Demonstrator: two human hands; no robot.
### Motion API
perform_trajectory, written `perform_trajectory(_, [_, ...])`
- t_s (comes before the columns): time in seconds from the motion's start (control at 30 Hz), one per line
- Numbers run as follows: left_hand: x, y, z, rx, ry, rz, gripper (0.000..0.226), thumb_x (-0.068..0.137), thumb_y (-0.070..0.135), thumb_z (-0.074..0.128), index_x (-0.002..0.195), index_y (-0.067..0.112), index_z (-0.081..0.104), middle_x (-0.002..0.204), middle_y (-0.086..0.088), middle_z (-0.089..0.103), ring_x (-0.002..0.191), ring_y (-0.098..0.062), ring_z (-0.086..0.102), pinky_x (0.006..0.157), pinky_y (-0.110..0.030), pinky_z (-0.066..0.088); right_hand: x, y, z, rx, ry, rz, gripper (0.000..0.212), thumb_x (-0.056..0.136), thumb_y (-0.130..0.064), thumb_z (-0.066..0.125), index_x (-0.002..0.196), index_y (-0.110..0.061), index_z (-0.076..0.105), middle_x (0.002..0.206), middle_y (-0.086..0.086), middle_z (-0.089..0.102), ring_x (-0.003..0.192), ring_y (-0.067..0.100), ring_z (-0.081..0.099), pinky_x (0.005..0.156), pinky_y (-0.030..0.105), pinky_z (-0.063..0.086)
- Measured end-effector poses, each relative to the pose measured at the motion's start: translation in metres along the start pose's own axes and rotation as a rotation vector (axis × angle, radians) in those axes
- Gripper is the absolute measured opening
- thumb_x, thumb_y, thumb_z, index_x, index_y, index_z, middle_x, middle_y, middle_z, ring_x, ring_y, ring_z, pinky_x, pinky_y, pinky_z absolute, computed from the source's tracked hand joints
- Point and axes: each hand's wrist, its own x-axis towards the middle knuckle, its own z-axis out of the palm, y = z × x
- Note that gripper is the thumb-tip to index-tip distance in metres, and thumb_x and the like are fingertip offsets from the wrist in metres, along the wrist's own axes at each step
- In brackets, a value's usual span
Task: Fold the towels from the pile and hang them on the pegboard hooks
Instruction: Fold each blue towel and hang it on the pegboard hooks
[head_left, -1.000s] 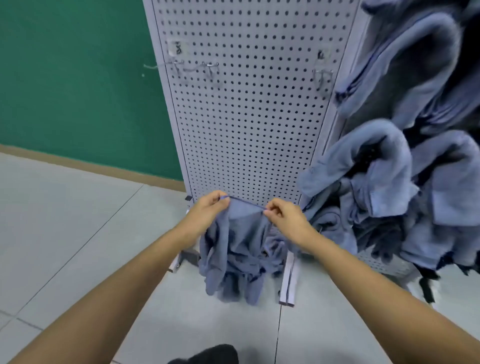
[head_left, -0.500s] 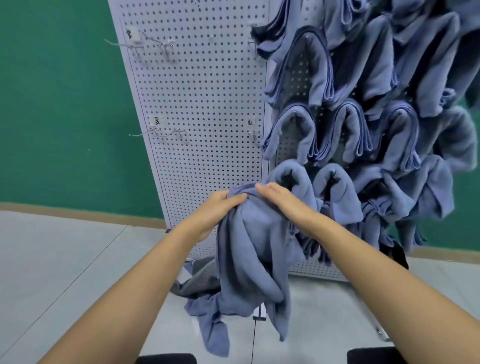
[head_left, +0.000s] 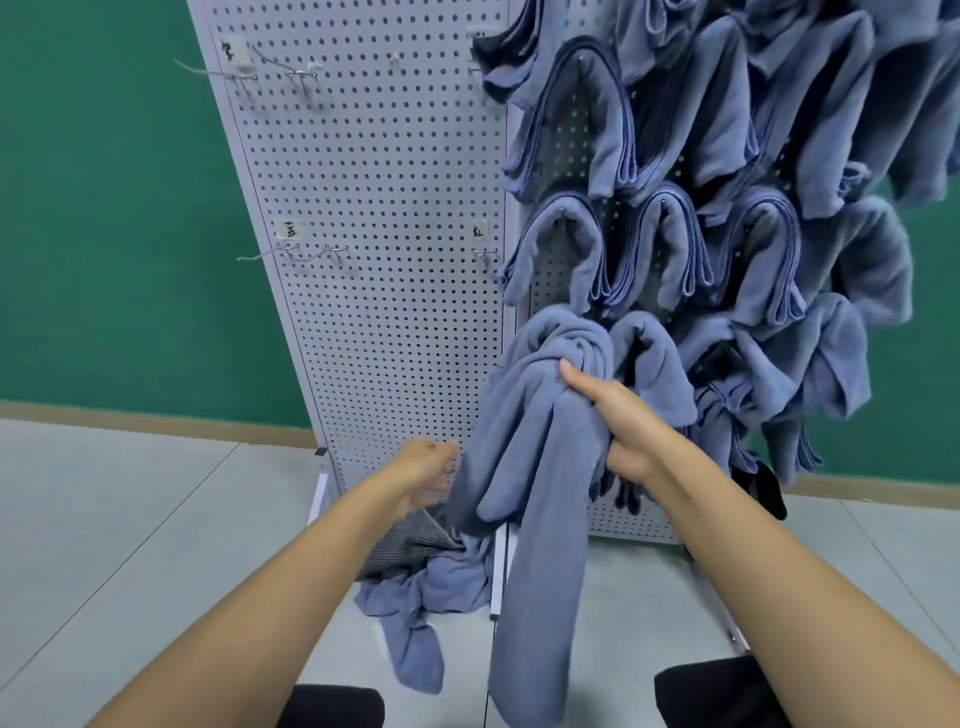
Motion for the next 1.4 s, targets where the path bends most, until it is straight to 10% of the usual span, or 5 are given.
perform_trajectory(0.4, [-0.015,-0.006,0.049,-0.443,-0.25,-0.029,0.03,0.098,0.027,0.042,0.073,0.014,0.053,0.064,-0.002,0.049,0.057,-0.013,0.043,0.054,-0.023,0.032,-0.012,-0.003,0.03,0.175,-0.214,0.115,0.041,0.089,-0.038,0.059,0.106,-0.002,0.067,0.107,0.017,0.067,0.105,0.029,0.063,0.105,0.043,0.043])
perform_trajectory(0.57, [-0.016,0.009,0.035,-0.806,-0.265,0.097,0.043,0.095,0.049,0.042,0.105,0.013,0.064,0.103,-0.011,0.065,0.096,-0.024,0.058,0.088,-0.035,0.042,-0.003,-0.006,0.009,0.206,-0.119,0.09,0.037,0.092,-0.039,0.057,0.107,-0.007,0.068,0.103,0.014,0.071,0.094,0.024,0.069,0.088,0.035,0.054])
perform_trajectory(0.9, [-0.019,0.027,0.002,-0.994,-0.413,0.01,0.077,0.08,0.074,0.046,0.12,0.011,0.065,0.12,-0.012,0.065,0.112,-0.026,0.061,0.102,-0.04,0.041,0.013,0.007,-0.031,0.131,0.228,0.115,0.024,0.091,-0.043,0.06,0.099,-0.02,0.064,0.094,0.008,0.071,0.088,0.024,0.067,0.072,0.039,0.053])
perform_trajectory(1.17, [-0.019,0.028,-0.022,-0.964,-0.183,0.047,0.016,0.09,0.024,0.058,0.095,0.011,0.066,0.085,-0.005,0.072,0.075,-0.017,0.07,0.073,-0.033,0.056,0.013,-0.001,-0.039,0.12,0.286,0.065,0.02,0.091,-0.043,0.059,0.094,-0.024,0.062,0.098,0.006,0.069,0.093,0.023,0.065,0.076,0.04,0.052])
perform_trajectory(1.4, [-0.015,0.021,-0.04,-0.878,-0.193,-0.021,0.01,0.089,0.011,0.06,0.094,0.01,0.069,0.09,-0.004,0.071,0.072,-0.014,0.07,0.062,-0.029,0.06,0.015,0.002,-0.041,0.058,0.271,0.14,0.037,0.089,-0.043,0.063,0.115,-0.018,0.064,0.11,0.011,0.068,0.098,0.025,0.065,0.069,0.036,0.053])
